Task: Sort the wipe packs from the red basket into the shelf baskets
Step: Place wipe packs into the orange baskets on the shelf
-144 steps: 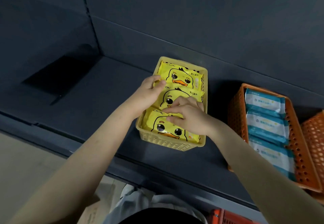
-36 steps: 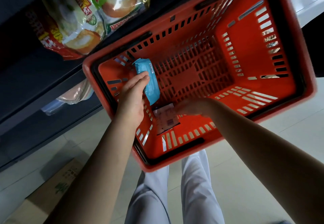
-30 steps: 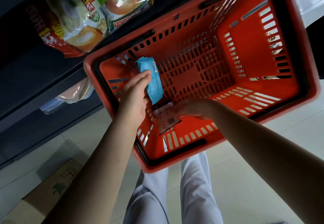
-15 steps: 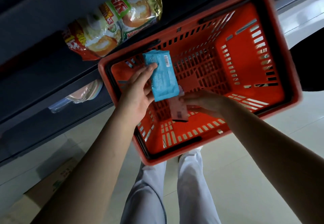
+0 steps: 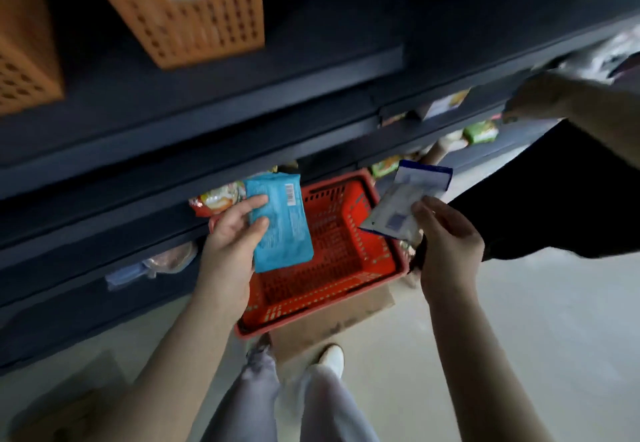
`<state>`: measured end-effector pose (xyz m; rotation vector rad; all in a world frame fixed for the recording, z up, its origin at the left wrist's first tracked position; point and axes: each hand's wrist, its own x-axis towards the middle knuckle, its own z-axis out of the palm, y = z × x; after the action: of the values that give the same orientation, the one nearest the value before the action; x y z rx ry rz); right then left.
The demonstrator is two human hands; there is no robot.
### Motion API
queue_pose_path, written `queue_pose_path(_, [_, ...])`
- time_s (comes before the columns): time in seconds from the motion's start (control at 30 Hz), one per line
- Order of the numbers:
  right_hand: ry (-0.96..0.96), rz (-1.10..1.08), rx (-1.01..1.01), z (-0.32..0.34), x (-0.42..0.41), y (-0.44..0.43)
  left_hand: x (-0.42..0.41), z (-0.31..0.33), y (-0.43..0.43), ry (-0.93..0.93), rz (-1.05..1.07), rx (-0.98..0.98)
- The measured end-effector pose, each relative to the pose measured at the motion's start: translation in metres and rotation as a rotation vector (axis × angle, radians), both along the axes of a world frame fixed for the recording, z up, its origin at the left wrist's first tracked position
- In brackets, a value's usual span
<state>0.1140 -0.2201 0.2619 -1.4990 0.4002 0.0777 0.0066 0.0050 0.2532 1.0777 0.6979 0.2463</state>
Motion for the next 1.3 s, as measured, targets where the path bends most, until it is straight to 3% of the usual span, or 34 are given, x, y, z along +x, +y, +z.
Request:
queue_pose_path(0.13, [-0.095, 0.009, 0.168, 0.078, -0.011, -0.004, -0.014, 0.079, -0.019, -0.103, 0.050, 0.032])
queue_pose_path(0.27, [-0.156, 0.180, 0.435, 0.137, -0.023, 0.012, -0.034, 0.139, -0.015, -0.206, 0.145, 0.073])
queue_pose_path(0.4, [-0.283, 0.386, 0.387, 0.185, -0.032, 0.041, -0.051, 0.184, 0.006, -0.244, 0.242, 0.155])
queue_pose_path(0.6, [-0.277, 0.615, 0.312, 0.223, -0.055, 0.104, -0.087, 0.213, 0.049, -0.157, 0.334, 0.264])
queue_pose_path(0.93, [-0.263, 0.750, 0.292, 0.230, -0.118, 0.238, -0.158, 0.214, 0.165, -0.199, 0.372, 0.368])
queue_pose_path(1.13, [-0.213, 0.669, 0.299, 0.224, -0.159, 0.308, -0.197, 0.212, 0.235, -0.192, 0.349, 0.348])
queue_pose_path(1.3, [-0.171, 0.636, 0.129, 0.224, -0.178, 0.342, -0.207, 0.217, 0.255, -0.183, 0.354, 0.295])
